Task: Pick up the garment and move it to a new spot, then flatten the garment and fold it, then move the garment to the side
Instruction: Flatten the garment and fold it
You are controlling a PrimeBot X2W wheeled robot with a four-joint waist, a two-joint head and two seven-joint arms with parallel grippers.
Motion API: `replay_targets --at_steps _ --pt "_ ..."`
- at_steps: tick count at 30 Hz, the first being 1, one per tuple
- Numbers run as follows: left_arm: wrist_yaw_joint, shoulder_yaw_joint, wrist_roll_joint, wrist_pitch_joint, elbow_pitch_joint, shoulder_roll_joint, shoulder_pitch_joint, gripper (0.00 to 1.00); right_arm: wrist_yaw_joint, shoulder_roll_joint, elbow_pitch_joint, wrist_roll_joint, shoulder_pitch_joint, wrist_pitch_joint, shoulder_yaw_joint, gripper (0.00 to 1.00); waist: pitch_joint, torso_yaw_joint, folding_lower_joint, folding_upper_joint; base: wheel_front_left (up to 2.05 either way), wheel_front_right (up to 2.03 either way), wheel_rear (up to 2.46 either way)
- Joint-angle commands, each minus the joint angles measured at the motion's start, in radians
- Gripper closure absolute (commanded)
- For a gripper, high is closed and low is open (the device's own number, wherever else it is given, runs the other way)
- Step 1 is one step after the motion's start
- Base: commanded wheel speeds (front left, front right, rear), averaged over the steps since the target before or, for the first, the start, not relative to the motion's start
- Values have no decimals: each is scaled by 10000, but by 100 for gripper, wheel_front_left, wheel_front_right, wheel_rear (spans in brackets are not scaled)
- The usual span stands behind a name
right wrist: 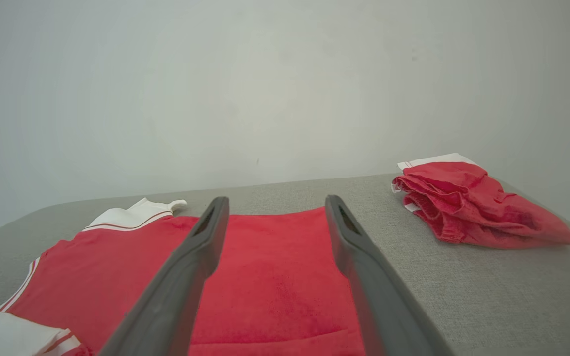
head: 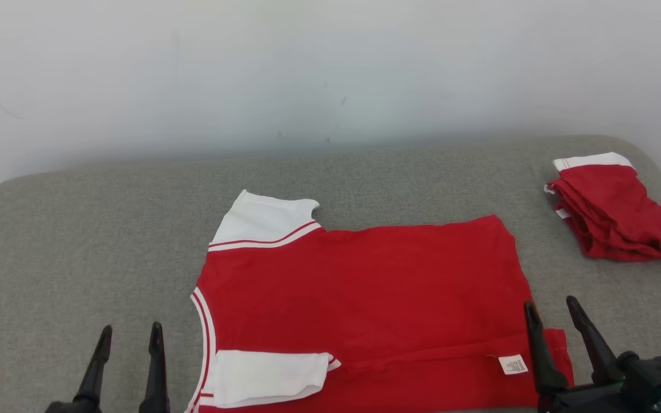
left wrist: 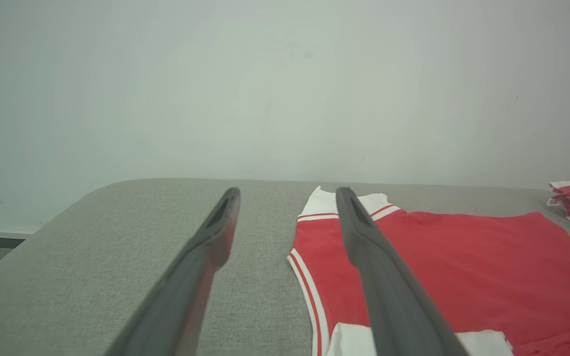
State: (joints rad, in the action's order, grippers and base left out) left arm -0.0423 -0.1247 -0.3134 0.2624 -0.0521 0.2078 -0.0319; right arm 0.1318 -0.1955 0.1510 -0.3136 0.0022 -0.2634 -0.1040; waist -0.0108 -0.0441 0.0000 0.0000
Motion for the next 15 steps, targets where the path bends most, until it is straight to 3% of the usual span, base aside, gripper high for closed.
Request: replay_targets --at_steps 1,15 --pt "59 107 -19 31 -10 -7 -193 0 -28 -4 -47 47 141 -7 69 0 -1 21 0 0 0 0 0" --pt "472 866 381 31 -291 -326 -1027 0 -28 107 -45 49 807 -6 397 0 3 146 0 0 0 0 0"
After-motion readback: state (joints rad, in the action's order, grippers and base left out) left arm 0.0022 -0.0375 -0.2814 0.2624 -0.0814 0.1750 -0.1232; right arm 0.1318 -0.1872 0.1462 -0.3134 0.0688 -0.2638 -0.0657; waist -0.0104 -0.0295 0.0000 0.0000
